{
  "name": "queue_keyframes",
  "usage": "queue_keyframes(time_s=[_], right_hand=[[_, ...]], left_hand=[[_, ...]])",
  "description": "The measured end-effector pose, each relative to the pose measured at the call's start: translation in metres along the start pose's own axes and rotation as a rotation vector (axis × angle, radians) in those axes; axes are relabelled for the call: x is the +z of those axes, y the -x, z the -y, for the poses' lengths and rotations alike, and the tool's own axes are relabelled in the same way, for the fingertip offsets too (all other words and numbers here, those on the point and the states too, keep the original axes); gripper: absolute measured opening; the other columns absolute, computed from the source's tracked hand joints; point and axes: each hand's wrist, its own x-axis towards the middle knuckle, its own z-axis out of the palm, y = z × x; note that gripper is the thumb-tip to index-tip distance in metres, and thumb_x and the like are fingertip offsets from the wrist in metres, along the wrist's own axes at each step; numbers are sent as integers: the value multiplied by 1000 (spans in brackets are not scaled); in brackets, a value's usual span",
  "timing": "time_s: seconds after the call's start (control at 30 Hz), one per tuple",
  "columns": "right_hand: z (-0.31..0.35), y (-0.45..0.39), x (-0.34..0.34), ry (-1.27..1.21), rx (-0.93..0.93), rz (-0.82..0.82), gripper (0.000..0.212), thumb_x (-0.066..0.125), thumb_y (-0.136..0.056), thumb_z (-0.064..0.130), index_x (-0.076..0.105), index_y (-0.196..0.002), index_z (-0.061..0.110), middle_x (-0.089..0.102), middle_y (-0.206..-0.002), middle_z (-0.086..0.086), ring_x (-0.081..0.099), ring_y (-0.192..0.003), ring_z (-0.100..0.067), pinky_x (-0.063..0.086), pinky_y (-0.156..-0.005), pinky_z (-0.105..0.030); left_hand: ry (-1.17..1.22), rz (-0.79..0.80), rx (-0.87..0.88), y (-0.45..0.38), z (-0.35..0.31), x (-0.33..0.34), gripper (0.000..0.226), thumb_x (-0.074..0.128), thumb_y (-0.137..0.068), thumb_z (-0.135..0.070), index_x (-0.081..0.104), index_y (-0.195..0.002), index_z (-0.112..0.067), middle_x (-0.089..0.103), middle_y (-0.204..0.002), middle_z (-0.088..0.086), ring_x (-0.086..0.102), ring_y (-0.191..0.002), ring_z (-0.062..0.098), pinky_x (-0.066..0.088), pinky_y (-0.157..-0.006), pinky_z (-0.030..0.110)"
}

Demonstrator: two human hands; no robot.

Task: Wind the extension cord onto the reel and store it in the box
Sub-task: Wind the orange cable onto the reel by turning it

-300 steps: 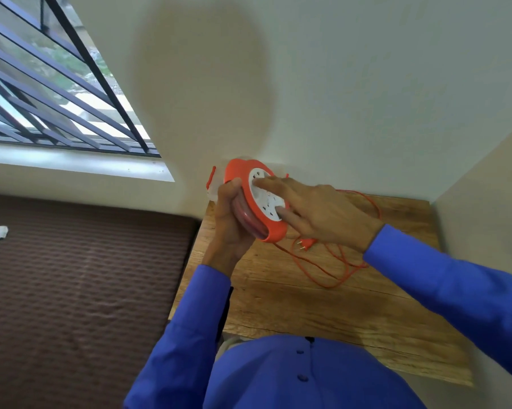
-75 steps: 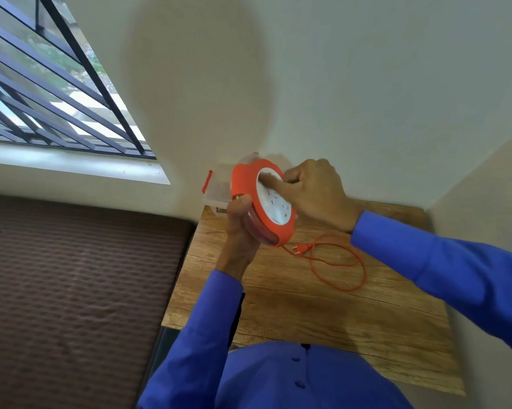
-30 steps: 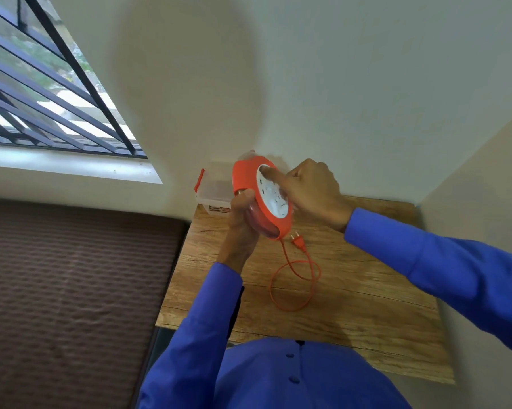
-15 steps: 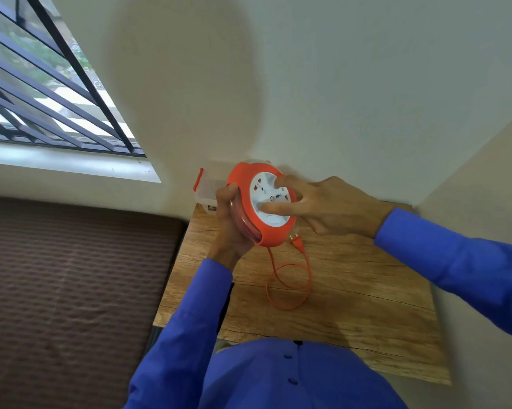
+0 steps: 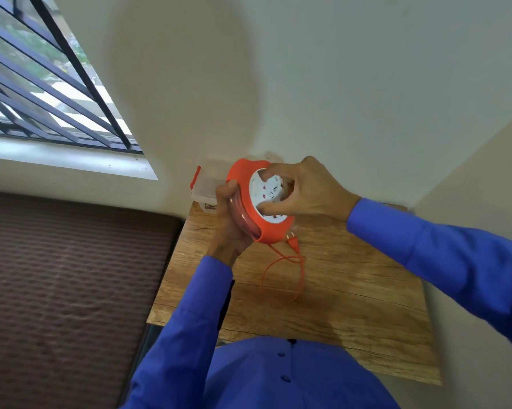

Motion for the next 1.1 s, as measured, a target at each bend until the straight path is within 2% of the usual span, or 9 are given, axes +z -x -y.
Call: queue_keyframes(time_s=[0.1, 0.2, 0.3, 0.47, 0.57, 0.67, 0.8, 0.93, 1.1], right_hand=[[2, -8, 12, -11, 132, -54, 57, 68, -70, 79, 83, -82, 25, 64, -53, 1, 55, -50, -14, 44, -59, -26], [4, -11, 25, -151, 250, -99, 75, 63, -87, 75, 71, -57, 7, 58, -45, -3, 47, -42, -13, 38, -51, -29], [8, -6, 37, -421, 525, -52, 79, 56, -96, 73, 72, -55, 8, 51, -38, -1, 45, -34, -12, 40, -44, -23], [10, -7, 32, -774, 872, 167, 73, 47, -107, 60, 78, -65, 8, 45, -40, 1, 28, -33, -10, 25, -36, -18], [10, 0, 26, -662, 716, 99, 72, 49, -108, 53, 79, -58, 12, 54, -40, -3, 37, -31, -10, 37, -39, -20], [10, 9, 23, -400, 524, -12, 67, 49, -110, 46, 78, -62, 9, 67, -48, -7, 58, -40, -11, 57, -60, -27], [12, 24, 20, 163, 69, -165, 25, 54, -111, 34, 70, -112, 16, 72, -89, -4, 64, -63, -24, 58, -62, -46], [5, 34, 11, 407, -269, 91, 53, 51, -109, 33, 43, -161, 32, 51, -145, -10, 62, -72, -20, 55, -51, -32], [-3, 24, -5, 531, -273, 182, 63, 56, -104, 55, 38, -163, 45, 55, -150, -6, 71, -77, -26, 53, -61, -32]], left_hand=[[-75, -56, 26, 1, 0, -7, 108, 92, -64, -68, 61, -146, -4, 57, -138, 32, 52, -126, 54, 43, -105, 68], [-195, -82, 150, 9, -5, -7, 81, 90, -68, -69, 78, -133, -22, 70, -129, 22, 59, -125, 47, 44, -108, 66], [-363, -121, 190, 14, -16, -6, 68, 78, -75, -48, 71, -135, -18, 79, -114, 5, 72, -108, 29, 54, -99, 55], [-496, -89, 177, 10, -29, 4, 75, 79, -73, -52, 63, -141, -24, 71, -120, 16, 68, -111, 33, 56, -98, 51], [-376, -23, 177, 10, -26, 7, 79, 89, -65, -77, 74, -130, -34, 79, -117, 1, 64, -120, 38, 52, -107, 58], [-294, -36, 140, 6, -17, 6, 101, 87, -71, -74, 59, -150, -17, 67, -132, 18, 54, -128, 45, 47, -109, 59], [-207, -47, 141, 6, -6, -4, 92, 77, -86, -67, 55, -153, -9, 65, -140, 22, 62, -130, 42, 51, -110, 56], [-143, -13, 95, 4, -8, -11, 84, 74, -87, -71, 69, -144, -11, 73, -132, 18, 70, -124, 36, 60, -102, 51], [-111, -29, 59, 3, -1, -13, 92, 79, -78, -75, 69, -142, -9, 70, -132, 23, 67, -122, 43, 57, -101, 54]])
